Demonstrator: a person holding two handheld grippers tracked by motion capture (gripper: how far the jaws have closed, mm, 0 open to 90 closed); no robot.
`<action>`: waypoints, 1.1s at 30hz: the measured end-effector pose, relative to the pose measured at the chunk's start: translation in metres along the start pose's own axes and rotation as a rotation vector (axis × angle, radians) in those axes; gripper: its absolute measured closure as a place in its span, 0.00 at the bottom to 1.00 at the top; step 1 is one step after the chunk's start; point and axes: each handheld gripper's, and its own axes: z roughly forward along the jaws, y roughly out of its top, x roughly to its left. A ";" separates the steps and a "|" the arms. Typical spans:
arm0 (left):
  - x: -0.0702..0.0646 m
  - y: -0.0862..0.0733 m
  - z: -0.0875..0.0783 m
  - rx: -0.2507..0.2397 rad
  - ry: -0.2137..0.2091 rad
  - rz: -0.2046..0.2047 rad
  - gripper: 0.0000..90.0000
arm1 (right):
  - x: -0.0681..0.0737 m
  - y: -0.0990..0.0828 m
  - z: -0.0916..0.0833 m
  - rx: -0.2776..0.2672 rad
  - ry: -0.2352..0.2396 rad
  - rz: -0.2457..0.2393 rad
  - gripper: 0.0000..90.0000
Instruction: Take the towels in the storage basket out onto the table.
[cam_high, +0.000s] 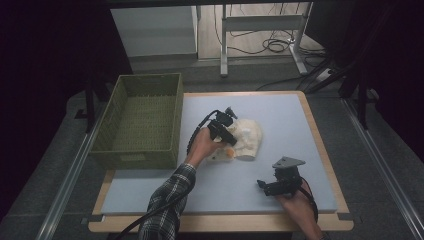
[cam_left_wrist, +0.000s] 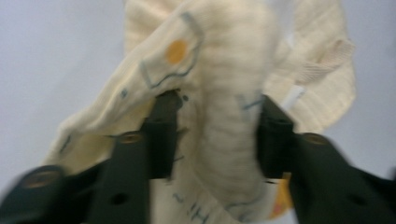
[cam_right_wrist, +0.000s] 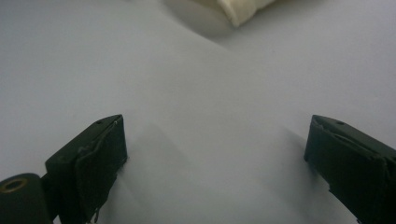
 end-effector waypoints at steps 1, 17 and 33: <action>0.001 -0.001 0.000 -0.015 0.002 -0.003 0.49 | 0.000 0.000 0.000 0.000 0.000 0.000 0.06; -0.019 -0.040 -0.051 -0.118 0.037 0.020 0.34 | -0.006 0.005 -0.005 0.018 0.005 -0.005 0.30; -0.024 -0.099 -0.021 -0.178 0.136 0.000 0.46 | -0.025 0.052 0.033 0.043 0.068 0.023 0.53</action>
